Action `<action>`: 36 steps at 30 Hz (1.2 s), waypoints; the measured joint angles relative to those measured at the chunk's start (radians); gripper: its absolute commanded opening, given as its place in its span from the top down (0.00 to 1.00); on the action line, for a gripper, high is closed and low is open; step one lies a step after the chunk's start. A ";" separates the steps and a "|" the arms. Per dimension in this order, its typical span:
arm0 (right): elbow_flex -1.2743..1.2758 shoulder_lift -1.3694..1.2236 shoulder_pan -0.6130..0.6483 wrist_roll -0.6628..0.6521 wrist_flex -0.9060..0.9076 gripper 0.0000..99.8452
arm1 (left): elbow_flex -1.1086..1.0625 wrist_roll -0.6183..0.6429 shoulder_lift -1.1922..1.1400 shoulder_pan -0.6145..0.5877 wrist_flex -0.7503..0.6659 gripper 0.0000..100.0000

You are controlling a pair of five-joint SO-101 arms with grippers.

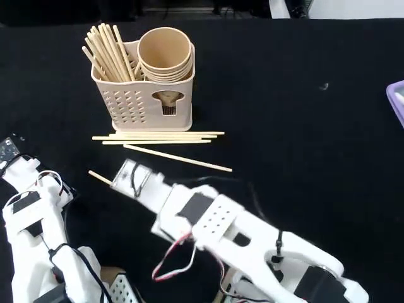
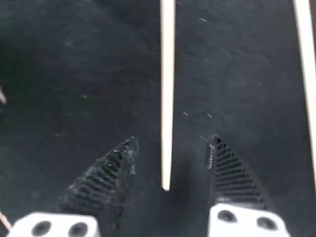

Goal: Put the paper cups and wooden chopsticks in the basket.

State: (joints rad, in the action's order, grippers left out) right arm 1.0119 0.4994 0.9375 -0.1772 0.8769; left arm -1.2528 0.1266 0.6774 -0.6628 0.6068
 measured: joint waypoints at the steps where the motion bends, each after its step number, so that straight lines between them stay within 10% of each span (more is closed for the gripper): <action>1: 0.011 0.000 0.005 0.000 -0.020 0.78 | 0.000 0.000 0.000 0.000 0.000 0.87; 20: 0.060 -0.173 -0.064 -0.063 -0.170 0.79 | 0.000 0.000 0.000 0.000 0.000 0.87; 26: -0.035 -0.304 -0.120 -0.077 -0.173 0.98 | 0.000 0.000 0.000 0.000 0.000 0.87; 36: -0.129 -0.140 -0.321 -0.267 0.052 0.99 | 0.000 0.000 0.000 0.000 0.000 0.87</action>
State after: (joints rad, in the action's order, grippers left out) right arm 0.8830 0.3598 0.6168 -0.4442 0.9291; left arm -1.2528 0.1266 0.6774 -0.6628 0.6068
